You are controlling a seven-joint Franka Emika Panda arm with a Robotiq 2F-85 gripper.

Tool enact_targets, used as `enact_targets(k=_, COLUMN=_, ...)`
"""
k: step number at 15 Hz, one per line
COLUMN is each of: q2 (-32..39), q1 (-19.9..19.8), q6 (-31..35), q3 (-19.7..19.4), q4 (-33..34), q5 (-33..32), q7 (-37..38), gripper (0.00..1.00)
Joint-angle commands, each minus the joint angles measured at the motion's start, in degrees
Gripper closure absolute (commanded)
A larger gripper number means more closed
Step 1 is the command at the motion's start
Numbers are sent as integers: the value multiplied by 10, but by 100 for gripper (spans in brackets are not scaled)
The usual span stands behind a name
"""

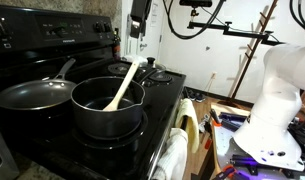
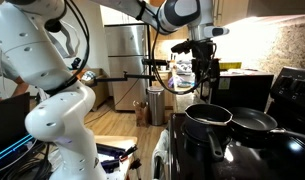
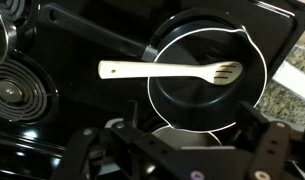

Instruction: Transfer the wooden spoon from the pot to the pan

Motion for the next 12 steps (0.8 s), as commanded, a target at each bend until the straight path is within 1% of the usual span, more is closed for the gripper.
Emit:
enact_targets(k=1, q2=25, q1=18, q6=-31, q3=-34, q4=17, q5=37, q7=-126, gripper=0)
enact_targets(k=2, q2=32, q1=21, q6=-38, q3=-43, q4=20, q5=47, q7=-158, gripper=0)
enact_targets(k=6, q2=63, q1=22, q6=-102, q3=-55, q4=43, q5=42, q7=-260, gripper=0)
enact_targets(k=7, q2=43, q1=13, q6=-69, q3=-46, q4=19, q5=30, q7=-211, gripper=0)
enact_targets(k=10, q2=58, q1=14, q6=-84, q3=-48, q4=30, q5=30, q7=-239, gripper=0)
enact_targets(k=12, q2=67, q1=18, q6=-80, q3=-51, q4=37, q5=18, q7=-296, gripper=0)
